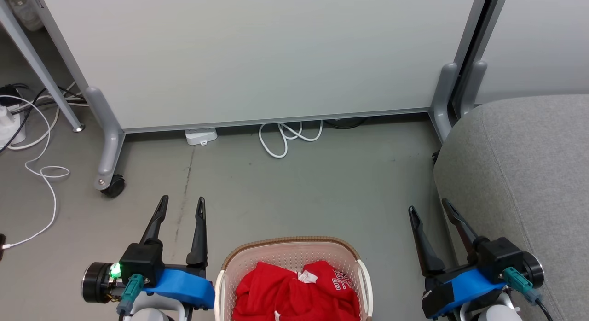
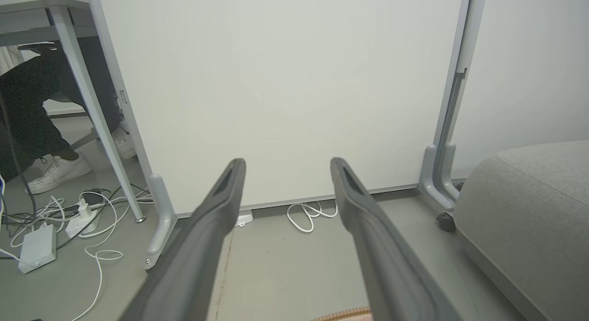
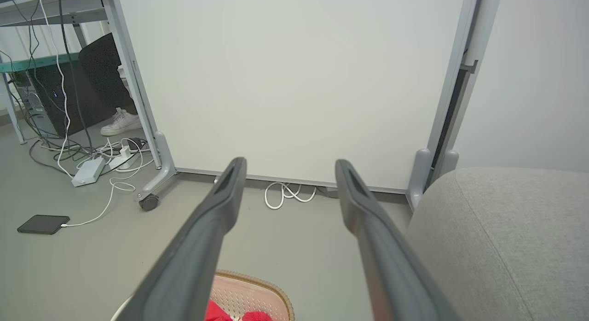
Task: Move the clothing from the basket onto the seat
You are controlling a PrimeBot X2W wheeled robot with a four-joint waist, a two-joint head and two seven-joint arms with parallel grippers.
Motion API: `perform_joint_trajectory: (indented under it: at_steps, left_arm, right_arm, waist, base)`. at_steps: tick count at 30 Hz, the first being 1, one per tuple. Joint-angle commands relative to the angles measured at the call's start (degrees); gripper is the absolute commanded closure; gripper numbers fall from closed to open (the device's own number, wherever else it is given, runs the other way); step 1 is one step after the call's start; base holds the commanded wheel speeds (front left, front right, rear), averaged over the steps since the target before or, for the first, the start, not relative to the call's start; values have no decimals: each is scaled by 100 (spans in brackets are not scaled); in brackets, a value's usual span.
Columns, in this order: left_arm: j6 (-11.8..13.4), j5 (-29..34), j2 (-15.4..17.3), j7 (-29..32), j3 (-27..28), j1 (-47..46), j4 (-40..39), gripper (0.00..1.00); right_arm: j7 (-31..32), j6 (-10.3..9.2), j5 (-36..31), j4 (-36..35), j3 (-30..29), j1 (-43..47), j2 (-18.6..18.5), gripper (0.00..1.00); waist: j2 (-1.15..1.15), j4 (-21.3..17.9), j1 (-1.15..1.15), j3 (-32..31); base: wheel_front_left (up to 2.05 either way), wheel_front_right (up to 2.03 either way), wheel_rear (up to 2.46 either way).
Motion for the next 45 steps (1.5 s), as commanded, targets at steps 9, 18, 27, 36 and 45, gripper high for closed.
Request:
perform_joint_trajectory:
  at_steps: [9, 18, 27, 36, 45]
  left_arm:
    - [-90, 3, -36, -27, 94, -20, 41, 0]
    - [-239, 125, -7, -23, -80, -518, 374, 0]
    - [-339, 303, 343, -23, -579, -1508, 1206, 0]
    - [-337, 128, 620, -22, -1627, -2467, 2290, 0]
    - [-339, -93, 633, -23, -2671, -3214, 3381, 0]
  right_arm:
    - [-29, 2, 38, 8, 9, -52, -24, 0]
    - [-27, 2, -25, -98, 60, -335, -23, 0]
    - [-27, 2, -3, -310, 108, -914, -22, 0]
    - [-27, 2, 12, -476, 81, -1355, -20, 0]
    - [-27, 2, 47, -605, 110, -1661, -19, 0]
  waist:
    - [0, -39, 0, 14]
    - [0, -336, 0, 394]
    - [0, -833, 0, 1296]
    - [0, -1122, 0, 2144]
    - [0, -1239, 0, 2823]
  base:
    - [0, 0, 0]
    - [0, 0, 0]
    - [0, 0, 0]
    - [0, 0, 0]
    - [0, 0, 0]
